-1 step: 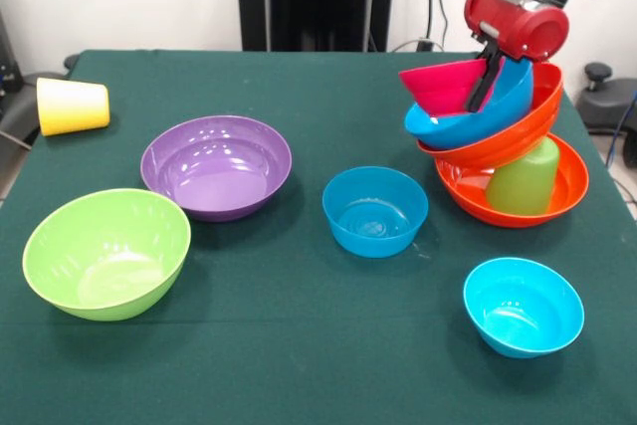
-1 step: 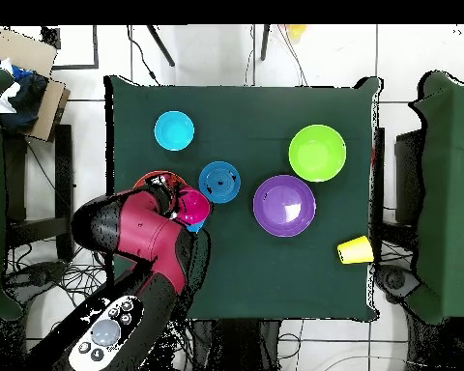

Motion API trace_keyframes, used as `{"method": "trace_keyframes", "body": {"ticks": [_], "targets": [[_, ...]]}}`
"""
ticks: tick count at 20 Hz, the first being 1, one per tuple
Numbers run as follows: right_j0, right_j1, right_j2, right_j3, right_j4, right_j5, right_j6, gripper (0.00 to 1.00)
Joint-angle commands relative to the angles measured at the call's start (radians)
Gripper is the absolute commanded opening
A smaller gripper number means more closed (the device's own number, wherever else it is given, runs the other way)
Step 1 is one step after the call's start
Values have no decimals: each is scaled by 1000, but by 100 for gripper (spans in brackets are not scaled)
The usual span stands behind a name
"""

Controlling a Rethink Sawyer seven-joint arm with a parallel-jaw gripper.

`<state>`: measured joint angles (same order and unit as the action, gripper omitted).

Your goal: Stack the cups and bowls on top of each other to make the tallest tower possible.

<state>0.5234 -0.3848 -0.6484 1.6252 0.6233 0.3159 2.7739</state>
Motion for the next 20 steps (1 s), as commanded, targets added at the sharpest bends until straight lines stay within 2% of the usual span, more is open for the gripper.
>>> {"method": "trace_keyframes", "body": {"ticks": [1, 20], "targets": [[10, -63, 120, 44, 27, 104, 176, 0], [-1, -74, 140, 79, 13, 32, 158, 0]]}}
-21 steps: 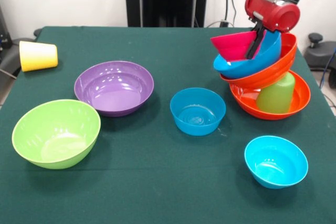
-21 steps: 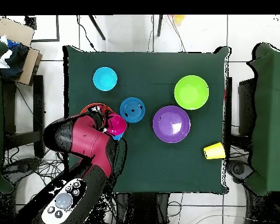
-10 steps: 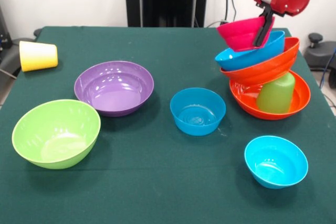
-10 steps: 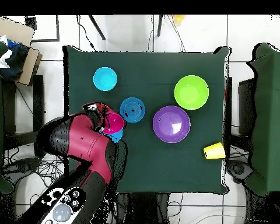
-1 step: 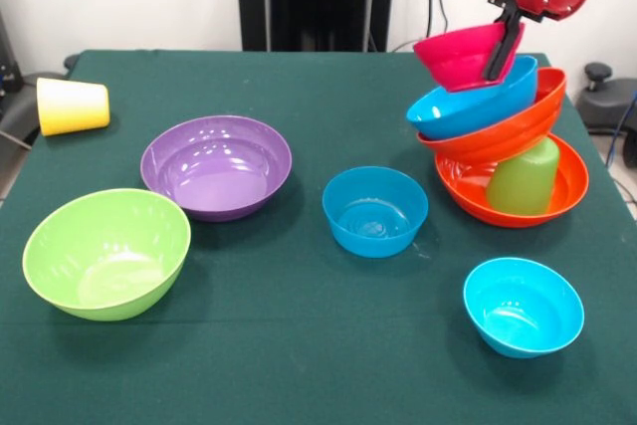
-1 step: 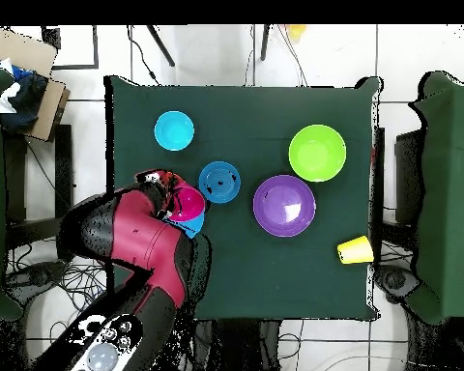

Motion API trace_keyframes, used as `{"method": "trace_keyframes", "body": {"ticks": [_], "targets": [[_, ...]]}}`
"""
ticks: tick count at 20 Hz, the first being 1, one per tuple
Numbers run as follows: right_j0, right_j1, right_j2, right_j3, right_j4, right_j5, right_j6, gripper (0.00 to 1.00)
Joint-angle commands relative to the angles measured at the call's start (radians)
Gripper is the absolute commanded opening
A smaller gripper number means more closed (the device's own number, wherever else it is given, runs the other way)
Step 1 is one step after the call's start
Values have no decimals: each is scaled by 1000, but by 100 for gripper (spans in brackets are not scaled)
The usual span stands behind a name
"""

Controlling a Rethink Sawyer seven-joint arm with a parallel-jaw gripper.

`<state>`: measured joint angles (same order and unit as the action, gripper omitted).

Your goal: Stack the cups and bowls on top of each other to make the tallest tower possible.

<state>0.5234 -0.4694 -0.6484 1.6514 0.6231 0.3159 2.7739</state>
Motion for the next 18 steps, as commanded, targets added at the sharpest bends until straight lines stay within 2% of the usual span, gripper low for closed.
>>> {"method": "trace_keyframes", "body": {"ticks": [1, 18], "targets": [[0, 10, 141, 55, 13, 30, 158, 0], [1, -11, 204, 162, 2, -87, 144, 0]]}}
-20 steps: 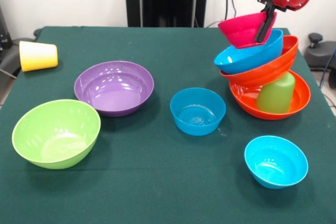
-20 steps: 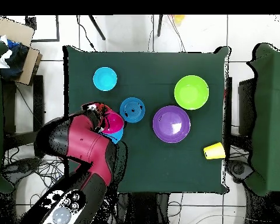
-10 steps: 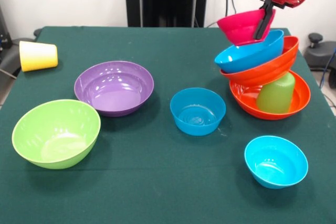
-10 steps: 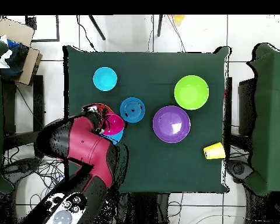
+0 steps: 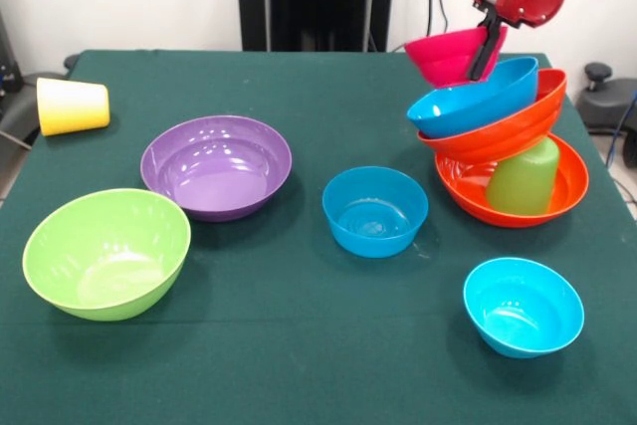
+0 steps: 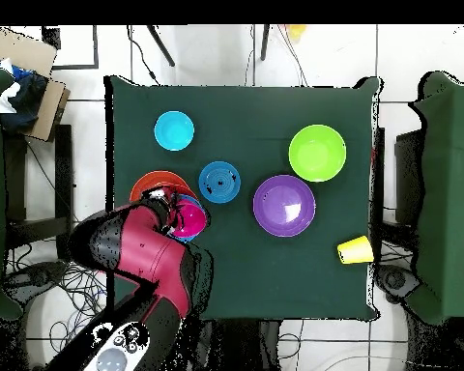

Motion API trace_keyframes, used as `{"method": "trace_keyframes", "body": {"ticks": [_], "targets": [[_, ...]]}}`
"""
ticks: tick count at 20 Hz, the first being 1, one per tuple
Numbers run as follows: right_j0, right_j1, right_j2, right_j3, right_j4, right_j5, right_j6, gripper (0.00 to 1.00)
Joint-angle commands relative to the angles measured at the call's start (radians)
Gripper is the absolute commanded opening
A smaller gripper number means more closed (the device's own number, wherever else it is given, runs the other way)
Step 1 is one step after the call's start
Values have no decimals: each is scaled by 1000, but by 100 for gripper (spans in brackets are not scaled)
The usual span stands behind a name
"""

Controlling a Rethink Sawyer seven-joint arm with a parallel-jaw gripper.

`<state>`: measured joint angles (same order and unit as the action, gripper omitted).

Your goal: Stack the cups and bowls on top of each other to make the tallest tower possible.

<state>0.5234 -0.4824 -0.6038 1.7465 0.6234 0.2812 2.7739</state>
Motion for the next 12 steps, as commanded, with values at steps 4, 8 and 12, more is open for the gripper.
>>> {"method": "trace_keyframes", "body": {"ticks": [4, 8, 12], "targets": [[0, 8, 153, 63, -4, -51, 136, 0], [13, 18, 137, 49, 1, -31, 146, 0], [21, 24, 127, 44, -3, -22, 144, 0]]}}
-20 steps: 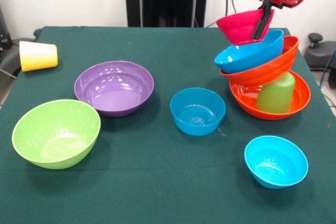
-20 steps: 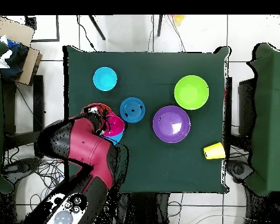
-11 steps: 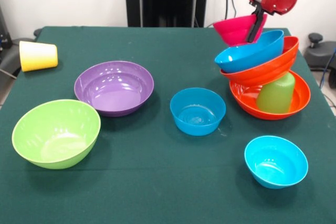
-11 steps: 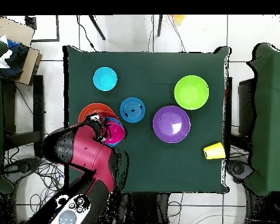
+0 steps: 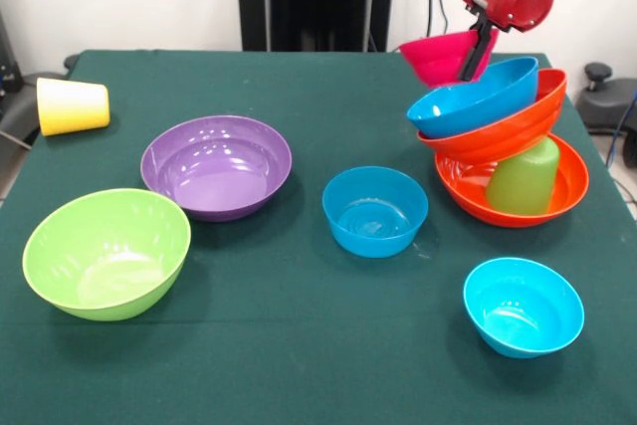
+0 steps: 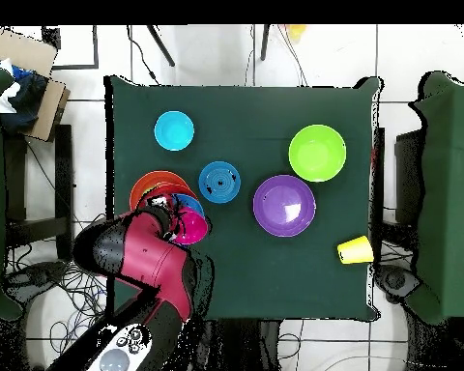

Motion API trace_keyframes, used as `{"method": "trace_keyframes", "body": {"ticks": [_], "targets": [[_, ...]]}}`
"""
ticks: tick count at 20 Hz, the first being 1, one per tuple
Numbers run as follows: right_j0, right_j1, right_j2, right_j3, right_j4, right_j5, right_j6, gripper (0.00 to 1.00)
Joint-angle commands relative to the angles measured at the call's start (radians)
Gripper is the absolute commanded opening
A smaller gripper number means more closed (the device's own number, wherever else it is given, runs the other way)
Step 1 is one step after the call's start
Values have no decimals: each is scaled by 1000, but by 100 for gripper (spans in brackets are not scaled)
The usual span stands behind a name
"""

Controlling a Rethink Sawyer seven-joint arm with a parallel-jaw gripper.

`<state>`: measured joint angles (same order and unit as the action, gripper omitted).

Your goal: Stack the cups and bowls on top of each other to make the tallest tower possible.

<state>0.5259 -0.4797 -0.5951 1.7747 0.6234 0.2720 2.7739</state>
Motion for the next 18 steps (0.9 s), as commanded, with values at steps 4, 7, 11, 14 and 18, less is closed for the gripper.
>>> {"method": "trace_keyframes", "body": {"ticks": [4, 7, 11, 14, 18], "targets": [[30, 35, 108, -17, 16, 16, 170, 0], [46, 51, 91, -51, 36, 53, 203, 0], [50, 54, 86, -60, 44, 64, 207, 0], [45, 46, 87, -49, 41, 62, 193, 0], [42, 45, 88, -40, 37, 50, 184, 0]]}}
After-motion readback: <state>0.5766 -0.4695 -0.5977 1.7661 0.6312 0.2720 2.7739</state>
